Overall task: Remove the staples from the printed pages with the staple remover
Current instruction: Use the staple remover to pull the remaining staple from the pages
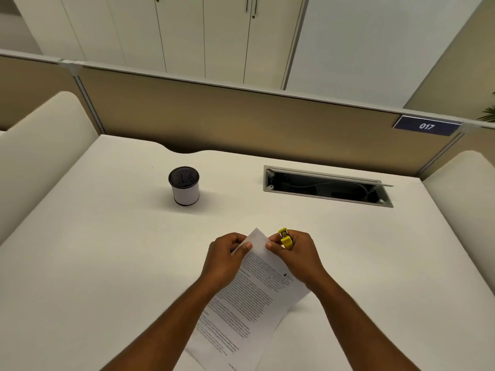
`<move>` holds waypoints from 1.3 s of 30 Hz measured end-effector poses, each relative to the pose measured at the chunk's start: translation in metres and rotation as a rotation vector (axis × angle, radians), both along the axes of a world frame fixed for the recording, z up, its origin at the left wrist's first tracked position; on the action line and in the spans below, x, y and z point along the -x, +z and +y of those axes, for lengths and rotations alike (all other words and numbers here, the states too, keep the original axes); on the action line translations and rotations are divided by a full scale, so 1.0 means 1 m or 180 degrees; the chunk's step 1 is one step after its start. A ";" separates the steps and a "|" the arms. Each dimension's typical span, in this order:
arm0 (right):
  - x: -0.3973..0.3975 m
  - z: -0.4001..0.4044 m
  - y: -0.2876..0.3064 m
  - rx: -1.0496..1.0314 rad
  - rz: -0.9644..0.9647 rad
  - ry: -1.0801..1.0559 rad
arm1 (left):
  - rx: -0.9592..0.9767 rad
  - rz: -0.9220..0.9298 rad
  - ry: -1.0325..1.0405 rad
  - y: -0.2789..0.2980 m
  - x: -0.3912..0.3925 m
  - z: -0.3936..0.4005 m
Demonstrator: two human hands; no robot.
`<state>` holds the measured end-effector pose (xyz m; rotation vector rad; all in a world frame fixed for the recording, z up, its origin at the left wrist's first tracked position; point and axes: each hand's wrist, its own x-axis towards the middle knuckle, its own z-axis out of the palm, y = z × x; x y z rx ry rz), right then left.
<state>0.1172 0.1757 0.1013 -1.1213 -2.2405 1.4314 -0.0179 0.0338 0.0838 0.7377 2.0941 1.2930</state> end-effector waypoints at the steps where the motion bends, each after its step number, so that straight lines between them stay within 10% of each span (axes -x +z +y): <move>1: -0.003 0.000 0.001 0.0049 0.0021 0.0018 | 0.0030 0.0047 -0.0031 -0.001 -0.002 -0.002; 11: -0.045 0.000 0.011 0.0670 0.0317 0.0454 | 0.0175 0.0409 -0.0149 0.002 -0.030 -0.007; 22: -0.061 0.016 0.033 -0.1895 -0.0621 0.1441 | 0.0205 0.1016 -0.0224 0.009 -0.054 -0.004; 39: -0.062 0.024 0.012 0.0073 0.0152 -0.0019 | 0.0239 0.0919 -0.0225 0.010 -0.058 -0.007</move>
